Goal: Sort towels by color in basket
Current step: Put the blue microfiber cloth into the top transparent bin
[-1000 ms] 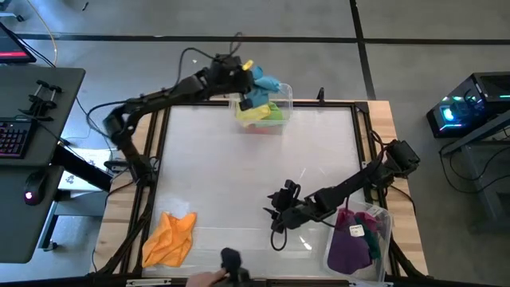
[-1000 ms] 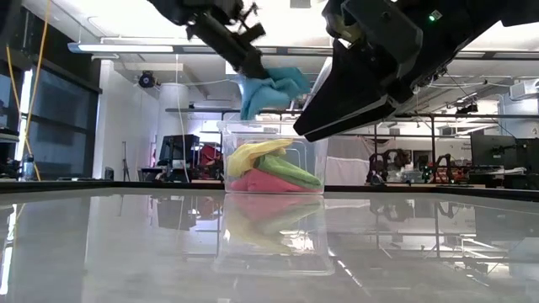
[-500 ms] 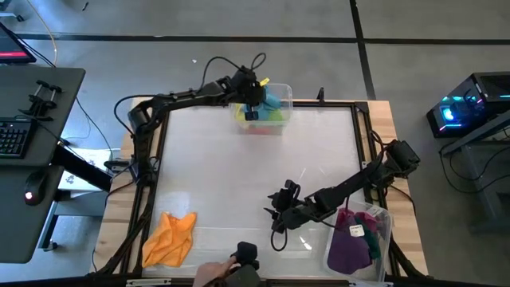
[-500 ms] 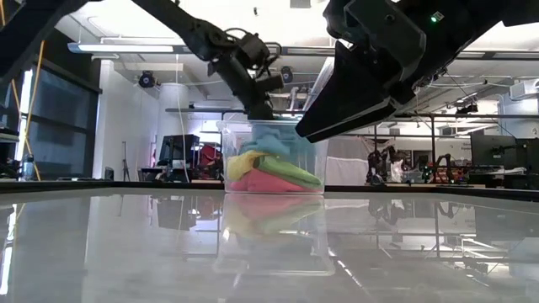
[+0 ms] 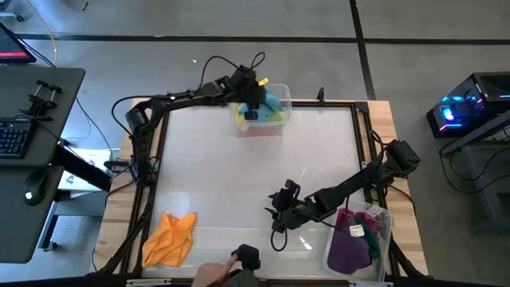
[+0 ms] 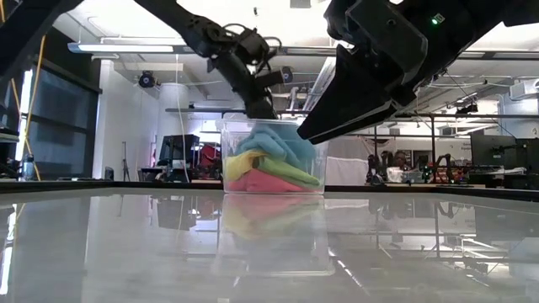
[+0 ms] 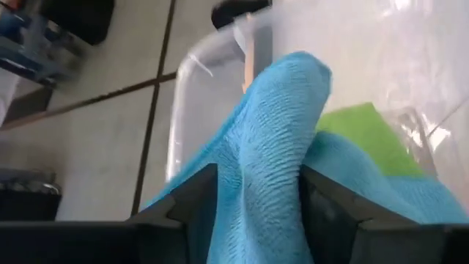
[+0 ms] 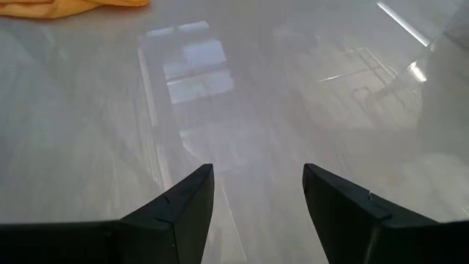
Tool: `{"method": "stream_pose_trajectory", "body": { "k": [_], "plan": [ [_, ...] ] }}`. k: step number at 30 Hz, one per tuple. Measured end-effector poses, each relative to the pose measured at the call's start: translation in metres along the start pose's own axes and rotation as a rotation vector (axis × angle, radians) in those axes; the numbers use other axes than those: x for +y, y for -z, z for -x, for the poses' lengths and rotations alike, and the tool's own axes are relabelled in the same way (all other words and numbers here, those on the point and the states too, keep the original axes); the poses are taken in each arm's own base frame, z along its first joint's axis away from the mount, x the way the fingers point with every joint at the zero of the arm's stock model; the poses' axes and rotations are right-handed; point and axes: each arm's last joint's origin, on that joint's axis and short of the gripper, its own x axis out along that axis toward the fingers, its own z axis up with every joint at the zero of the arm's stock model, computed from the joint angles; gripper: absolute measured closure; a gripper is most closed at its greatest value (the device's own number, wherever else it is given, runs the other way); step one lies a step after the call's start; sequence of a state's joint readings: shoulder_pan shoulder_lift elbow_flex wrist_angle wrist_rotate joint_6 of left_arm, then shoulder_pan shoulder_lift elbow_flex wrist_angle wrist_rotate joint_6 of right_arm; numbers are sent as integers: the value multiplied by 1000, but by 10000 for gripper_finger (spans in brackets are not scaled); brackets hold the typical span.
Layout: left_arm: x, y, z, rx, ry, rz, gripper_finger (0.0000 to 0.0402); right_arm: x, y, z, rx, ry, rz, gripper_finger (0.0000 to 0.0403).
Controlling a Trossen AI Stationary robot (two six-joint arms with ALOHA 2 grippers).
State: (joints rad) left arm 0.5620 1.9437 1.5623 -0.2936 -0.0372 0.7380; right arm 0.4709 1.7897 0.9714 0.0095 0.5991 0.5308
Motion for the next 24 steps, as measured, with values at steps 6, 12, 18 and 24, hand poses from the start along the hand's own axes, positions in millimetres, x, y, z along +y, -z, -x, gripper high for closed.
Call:
{"method": "stream_pose_trajectory", "body": {
  "k": [6, 12, 18, 24],
  "plan": [
    [8, -15, 34, -48, -43, -4, 220, 0, 0, 0, 4, 2, 3, 197],
    [17, -21, 60, -78, -79, 62, 220, -1, 1, 0, 4, 9, 6, 197],
    [25, -10, 60, -87, -68, 188, 220, -1, 0, 0, -6, 28, 6, 197],
    [16, 8, 50, -70, 65, 417, 220, -2, 0, 0, -20, 56, 15, 197]
  ]
}}
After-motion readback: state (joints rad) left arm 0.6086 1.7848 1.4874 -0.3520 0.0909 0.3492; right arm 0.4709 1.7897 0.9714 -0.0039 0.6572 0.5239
